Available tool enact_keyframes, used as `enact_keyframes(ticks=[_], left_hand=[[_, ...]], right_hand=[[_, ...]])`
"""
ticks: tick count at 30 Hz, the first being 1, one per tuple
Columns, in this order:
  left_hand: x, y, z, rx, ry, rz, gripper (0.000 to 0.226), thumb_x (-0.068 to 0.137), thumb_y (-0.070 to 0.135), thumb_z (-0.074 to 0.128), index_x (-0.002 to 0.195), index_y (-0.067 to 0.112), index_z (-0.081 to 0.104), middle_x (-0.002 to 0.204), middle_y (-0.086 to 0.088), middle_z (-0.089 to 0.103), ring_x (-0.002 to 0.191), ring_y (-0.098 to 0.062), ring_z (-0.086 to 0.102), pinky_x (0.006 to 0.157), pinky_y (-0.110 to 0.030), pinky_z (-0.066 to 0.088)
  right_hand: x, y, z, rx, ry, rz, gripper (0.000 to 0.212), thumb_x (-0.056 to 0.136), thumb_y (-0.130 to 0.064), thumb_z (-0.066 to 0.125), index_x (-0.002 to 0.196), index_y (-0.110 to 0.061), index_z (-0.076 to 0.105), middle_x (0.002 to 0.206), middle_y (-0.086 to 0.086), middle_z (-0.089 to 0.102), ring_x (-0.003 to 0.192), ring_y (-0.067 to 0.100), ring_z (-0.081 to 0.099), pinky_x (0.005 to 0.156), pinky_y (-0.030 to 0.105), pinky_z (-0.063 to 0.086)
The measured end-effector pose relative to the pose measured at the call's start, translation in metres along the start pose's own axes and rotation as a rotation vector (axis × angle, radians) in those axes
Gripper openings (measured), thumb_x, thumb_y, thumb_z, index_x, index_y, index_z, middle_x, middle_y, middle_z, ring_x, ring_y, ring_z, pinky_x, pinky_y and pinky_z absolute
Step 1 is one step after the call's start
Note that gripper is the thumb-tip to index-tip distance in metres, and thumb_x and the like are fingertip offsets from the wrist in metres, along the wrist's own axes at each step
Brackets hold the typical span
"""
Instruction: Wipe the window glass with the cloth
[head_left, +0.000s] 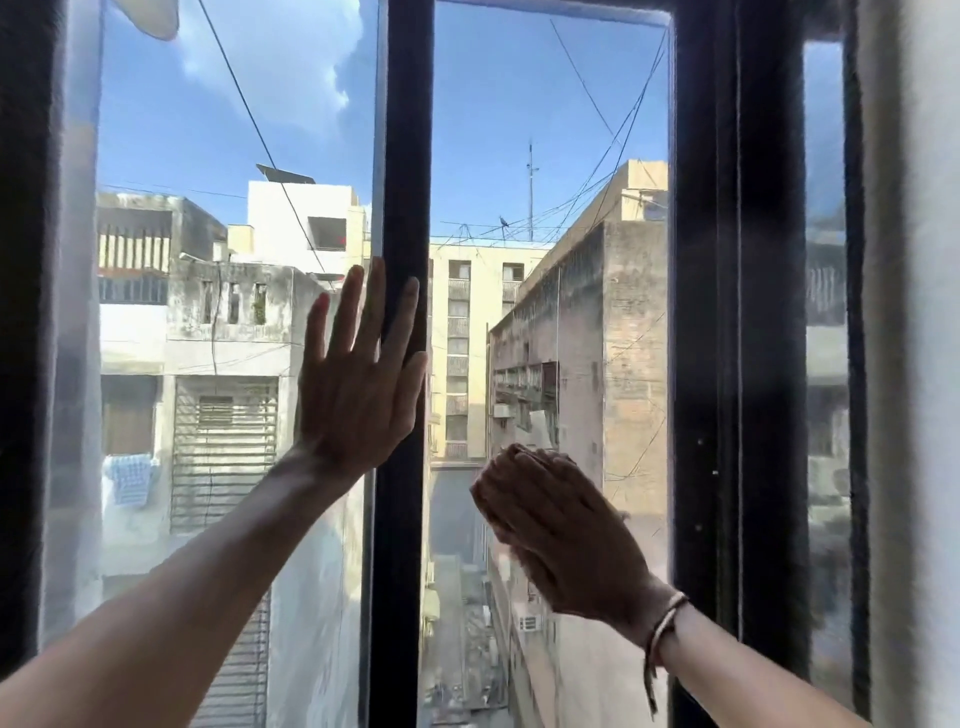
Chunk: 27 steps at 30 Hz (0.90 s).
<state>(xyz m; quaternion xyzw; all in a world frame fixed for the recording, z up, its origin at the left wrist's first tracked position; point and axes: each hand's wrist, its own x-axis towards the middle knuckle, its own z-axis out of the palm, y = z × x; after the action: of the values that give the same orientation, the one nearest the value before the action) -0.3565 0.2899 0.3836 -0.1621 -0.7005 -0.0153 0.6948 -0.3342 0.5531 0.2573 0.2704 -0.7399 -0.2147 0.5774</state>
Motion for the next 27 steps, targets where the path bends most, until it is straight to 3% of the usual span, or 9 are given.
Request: enact_keyframes(ticks=[3,5,7,12,15,18,23,25,27], left_hand=[[-0.002,0.002,0.003,-0.014,0.009,-0.011,0.062,0.11,0.043,0.02,0.167,0.017,0.016,0.176,-0.018,0.014,0.165,-0.033,0.013,0.13,-0.062,0.024],[-0.001,0.002,0.005,-0.009,0.013,-0.012,0.063,0.11,0.043,0.02,0.167,0.017,0.015,0.176,-0.018,0.014,0.165,-0.033,0.012,0.131,-0.061,0.022],[-0.001,0.002,0.006,-0.016,0.014,-0.01,0.063,0.11,0.044,0.019,0.167,0.018,0.014,0.177,-0.017,0.015,0.165,-0.032,0.012,0.131,-0.06,0.021],[-0.003,-0.005,0.008,-0.006,0.022,0.013,0.064,0.109,0.044,0.019,0.167,0.018,0.013,0.177,-0.016,0.014,0.165,-0.032,0.013,0.132,-0.058,0.02],[-0.004,-0.002,0.009,-0.003,0.021,0.002,0.065,0.109,0.043,0.022,0.167,0.018,0.011,0.177,-0.017,0.012,0.165,-0.032,0.012,0.132,-0.059,0.019],[-0.002,0.001,0.009,-0.011,0.018,-0.014,0.064,0.109,0.043,0.021,0.167,0.017,0.012,0.177,-0.017,0.013,0.165,-0.032,0.011,0.132,-0.06,0.019],[-0.005,0.002,0.007,-0.014,0.002,-0.012,0.064,0.11,0.044,0.017,0.167,0.015,0.015,0.176,-0.018,0.015,0.165,-0.034,0.015,0.131,-0.061,0.023],[-0.003,-0.001,0.007,-0.009,0.013,-0.005,0.064,0.109,0.043,0.017,0.167,0.015,0.016,0.176,-0.017,0.016,0.164,-0.034,0.016,0.13,-0.06,0.024],[-0.002,-0.005,0.008,-0.006,0.036,-0.001,0.064,0.109,0.042,0.017,0.167,0.013,0.015,0.176,-0.016,0.017,0.164,-0.033,0.017,0.13,-0.06,0.025]], right_hand=[[0.027,0.052,-0.023,0.006,0.119,0.332,0.063,0.108,-0.029,0.041,0.169,-0.016,0.036,0.18,0.01,0.032,0.17,0.029,0.026,0.135,0.06,0.035],[0.083,0.082,-0.039,0.02,0.267,0.66,0.062,0.109,-0.03,0.036,0.168,-0.01,0.037,0.178,0.016,0.035,0.168,0.033,0.03,0.134,0.061,0.035],[0.128,0.08,-0.042,0.025,0.346,0.777,0.063,0.109,-0.031,0.034,0.167,-0.007,0.04,0.176,0.02,0.038,0.166,0.037,0.034,0.137,0.06,0.032],[0.088,0.021,-0.011,-0.001,0.111,0.0,0.062,0.11,-0.026,0.036,0.17,-0.017,0.033,0.18,0.011,0.034,0.172,0.029,0.022,0.144,0.05,0.015],[0.068,0.067,-0.023,-0.073,0.018,-0.182,0.062,0.108,-0.026,0.035,0.169,-0.015,0.035,0.18,0.01,0.033,0.172,0.028,0.022,0.144,0.048,0.015],[0.097,0.127,-0.048,-0.116,0.041,-0.032,0.061,0.108,-0.026,0.035,0.167,-0.012,0.04,0.177,0.014,0.038,0.169,0.032,0.03,0.14,0.055,0.028],[0.197,0.165,-0.078,-0.056,0.231,0.531,0.057,0.101,-0.025,0.04,0.156,-0.01,0.045,0.16,0.023,0.053,0.153,0.039,0.048,0.128,0.06,0.04],[0.22,0.14,-0.071,-0.069,0.275,0.536,0.065,0.098,-0.027,0.041,0.16,-0.01,0.047,0.166,0.02,0.051,0.159,0.037,0.044,0.135,0.059,0.035],[0.217,0.103,-0.056,-0.076,0.244,0.337,0.066,0.1,-0.025,0.043,0.166,-0.013,0.044,0.173,0.015,0.045,0.166,0.033,0.037,0.139,0.057,0.029]])
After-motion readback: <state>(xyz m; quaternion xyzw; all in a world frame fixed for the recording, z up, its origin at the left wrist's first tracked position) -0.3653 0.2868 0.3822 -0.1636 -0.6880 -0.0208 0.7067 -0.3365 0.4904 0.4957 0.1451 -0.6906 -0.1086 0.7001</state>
